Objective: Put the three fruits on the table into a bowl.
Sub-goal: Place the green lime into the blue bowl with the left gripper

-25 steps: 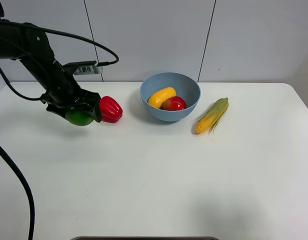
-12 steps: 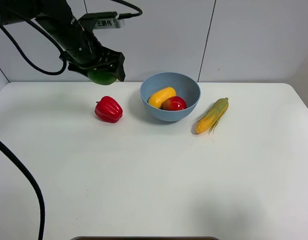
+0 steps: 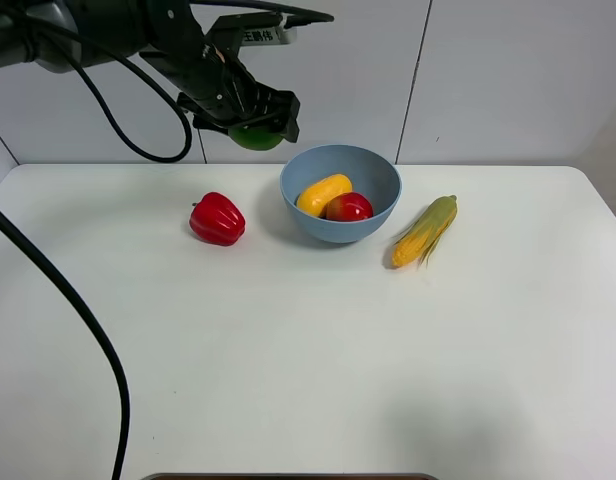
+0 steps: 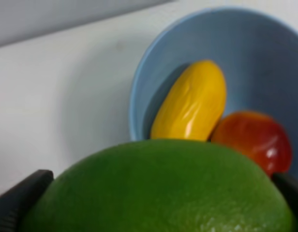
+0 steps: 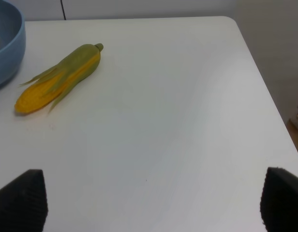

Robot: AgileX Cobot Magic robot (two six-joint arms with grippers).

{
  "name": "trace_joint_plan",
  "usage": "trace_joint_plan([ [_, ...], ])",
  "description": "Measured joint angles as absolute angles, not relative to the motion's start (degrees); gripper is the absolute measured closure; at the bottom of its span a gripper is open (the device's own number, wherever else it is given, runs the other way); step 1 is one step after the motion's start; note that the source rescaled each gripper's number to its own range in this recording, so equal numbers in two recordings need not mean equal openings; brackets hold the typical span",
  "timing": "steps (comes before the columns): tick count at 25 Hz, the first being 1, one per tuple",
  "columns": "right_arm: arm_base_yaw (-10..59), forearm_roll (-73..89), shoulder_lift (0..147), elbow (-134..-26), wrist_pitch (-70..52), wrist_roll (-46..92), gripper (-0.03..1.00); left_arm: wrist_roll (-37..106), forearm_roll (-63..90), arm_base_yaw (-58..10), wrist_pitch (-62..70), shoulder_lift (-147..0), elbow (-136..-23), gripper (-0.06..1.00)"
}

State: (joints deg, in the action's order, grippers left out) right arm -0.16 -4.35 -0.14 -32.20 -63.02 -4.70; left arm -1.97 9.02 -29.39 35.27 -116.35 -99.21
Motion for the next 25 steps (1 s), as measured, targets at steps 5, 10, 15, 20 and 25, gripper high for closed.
trace_joint_plan([
  [5, -0.16, -4.35, -0.14, -32.2, -63.02, -4.7, 0.27, -3.27, 9.01, -31.81, 28.8, -119.7, -99.21, 0.94],
  [10, -0.16, -4.35, -0.14, -32.2, -63.02, -4.7, 0.27, -3.74, 9.61, -33.65, 23.64, -122.56, -99.21, 0.94],
  [15, -0.16, -4.35, -0.14, -32.2, -63.02, -4.7, 0.27, -3.93, 11.52, -34.34, 21.42, -124.97, -99.21, 0.94],
  [20, -0.16, -4.35, -0.14, -32.2, -63.02, -4.7, 0.27, -3.93, 11.94, -34.52, 19.62, -126.58, -99.21, 0.94],
  [25, -0.16, -4.35, -0.14, -32.2, -63.02, -4.7, 0.27, -3.93, 12.06, -34.52, 18.99, -128.24, -99.21, 0.94],
])
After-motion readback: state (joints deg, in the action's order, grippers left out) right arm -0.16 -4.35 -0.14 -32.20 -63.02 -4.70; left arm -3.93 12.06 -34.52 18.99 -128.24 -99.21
